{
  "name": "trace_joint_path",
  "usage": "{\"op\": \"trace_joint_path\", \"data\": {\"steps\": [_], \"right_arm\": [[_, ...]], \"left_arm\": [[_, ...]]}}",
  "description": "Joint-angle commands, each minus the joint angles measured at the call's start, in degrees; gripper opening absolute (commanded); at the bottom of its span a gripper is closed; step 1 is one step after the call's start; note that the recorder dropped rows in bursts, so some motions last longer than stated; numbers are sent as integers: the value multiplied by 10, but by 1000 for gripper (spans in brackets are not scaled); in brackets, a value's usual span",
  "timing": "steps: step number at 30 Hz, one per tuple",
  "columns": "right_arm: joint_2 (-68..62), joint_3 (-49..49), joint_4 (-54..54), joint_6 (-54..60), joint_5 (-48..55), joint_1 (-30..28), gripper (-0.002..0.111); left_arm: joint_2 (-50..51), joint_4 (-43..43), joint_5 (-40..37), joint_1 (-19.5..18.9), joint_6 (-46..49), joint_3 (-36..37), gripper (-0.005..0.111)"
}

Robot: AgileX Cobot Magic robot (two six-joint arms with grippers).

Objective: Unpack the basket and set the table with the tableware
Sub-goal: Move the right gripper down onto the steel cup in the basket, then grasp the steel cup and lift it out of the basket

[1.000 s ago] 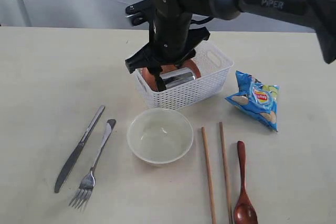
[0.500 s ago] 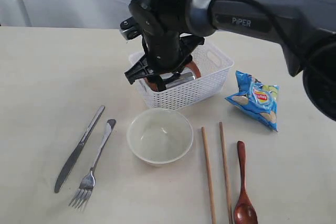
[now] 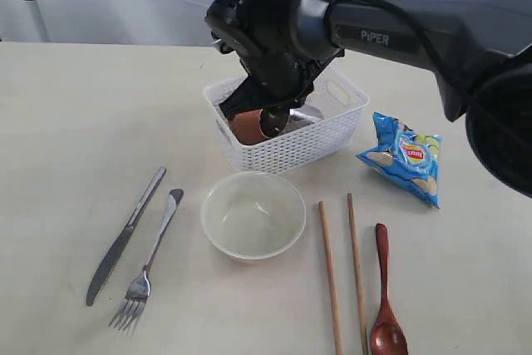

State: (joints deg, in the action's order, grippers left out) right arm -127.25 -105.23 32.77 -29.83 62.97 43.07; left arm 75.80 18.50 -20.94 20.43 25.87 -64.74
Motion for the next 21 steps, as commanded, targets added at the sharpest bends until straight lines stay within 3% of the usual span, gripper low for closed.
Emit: {"op": "trace_joint_path", "data": {"steps": [1,15,21], "right_arm": [[-3,-28,-12,-9,16,0,0],[19,-113,21,12,70,4,0],[66,-125,4,42,70,40,0]], "left_arm": [[-1,-2,-2,1,0,4,0],[-1,-15,-14,-5,-2,4,0],[-1,-5,-41,-104,-36,5,0]]}}
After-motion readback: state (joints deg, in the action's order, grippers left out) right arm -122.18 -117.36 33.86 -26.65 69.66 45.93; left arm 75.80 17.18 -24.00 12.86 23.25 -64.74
